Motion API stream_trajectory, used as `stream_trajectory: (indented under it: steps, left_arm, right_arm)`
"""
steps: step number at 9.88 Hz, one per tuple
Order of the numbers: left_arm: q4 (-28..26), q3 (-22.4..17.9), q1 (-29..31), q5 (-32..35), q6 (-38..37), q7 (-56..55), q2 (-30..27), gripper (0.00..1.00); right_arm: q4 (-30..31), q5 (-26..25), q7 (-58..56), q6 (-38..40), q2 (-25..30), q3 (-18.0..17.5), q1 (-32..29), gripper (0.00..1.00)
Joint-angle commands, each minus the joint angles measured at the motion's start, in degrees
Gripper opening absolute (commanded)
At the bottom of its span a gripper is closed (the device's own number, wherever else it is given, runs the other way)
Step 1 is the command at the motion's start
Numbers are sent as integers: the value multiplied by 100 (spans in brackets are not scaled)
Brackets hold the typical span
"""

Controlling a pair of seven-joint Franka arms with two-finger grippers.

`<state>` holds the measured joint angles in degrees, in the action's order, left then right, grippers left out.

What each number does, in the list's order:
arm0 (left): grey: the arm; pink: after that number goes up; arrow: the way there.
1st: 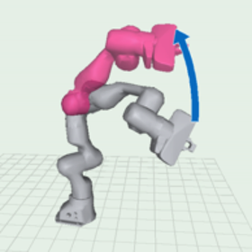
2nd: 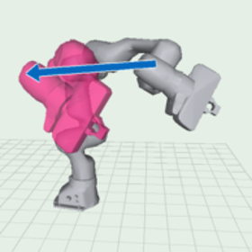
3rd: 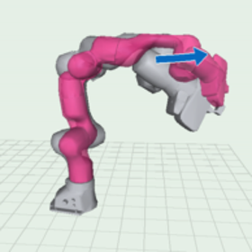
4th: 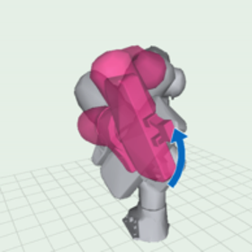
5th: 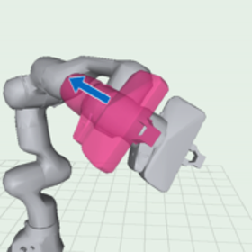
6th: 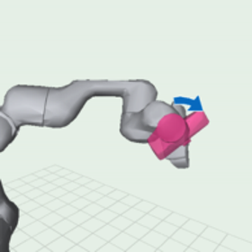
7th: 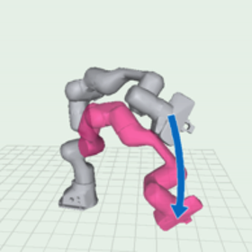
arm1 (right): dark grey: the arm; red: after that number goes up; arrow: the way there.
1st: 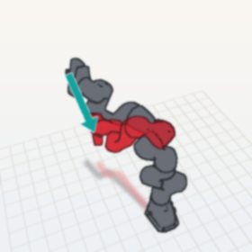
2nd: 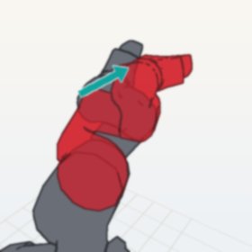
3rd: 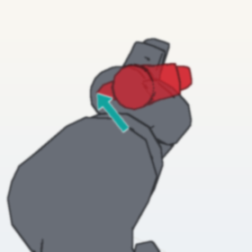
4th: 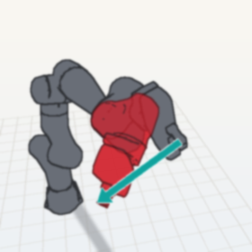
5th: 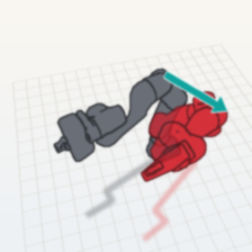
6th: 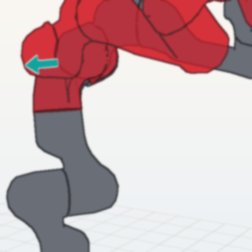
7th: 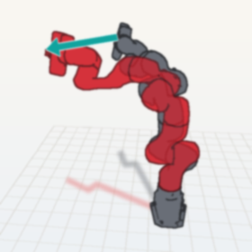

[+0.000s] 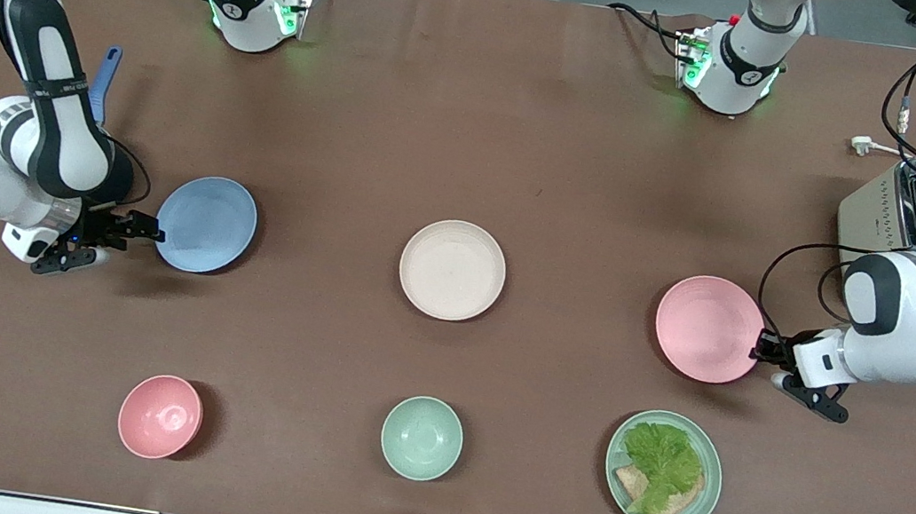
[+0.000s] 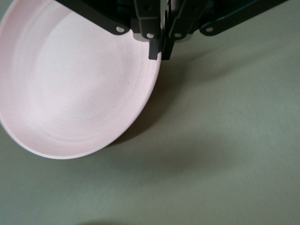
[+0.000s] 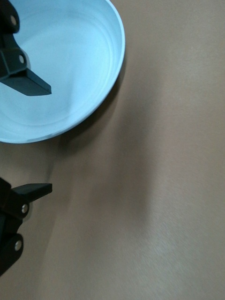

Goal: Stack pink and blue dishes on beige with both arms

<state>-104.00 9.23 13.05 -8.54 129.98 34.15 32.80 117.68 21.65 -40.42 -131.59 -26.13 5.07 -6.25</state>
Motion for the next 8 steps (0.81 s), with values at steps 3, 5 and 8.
stream_trajectory:
  steps: [3, 5, 8]
  left_arm:
    - [668, 1121, -162, 1, -1131, -2245, -608, 0]
    - [863, 1503, -896, 106, -1133, -4355, -555, 0]
    - [1425, 1477, -2269, 823, -1054, -6863, 84, 0]
  right_arm:
    - [220, 384, -405, -103, -58, -50, -60, 62]
    - [238, 577, -651, -112, -120, -50, -60, 60]
    - [282, 604, -661, -60, -146, -50, -78, 3]
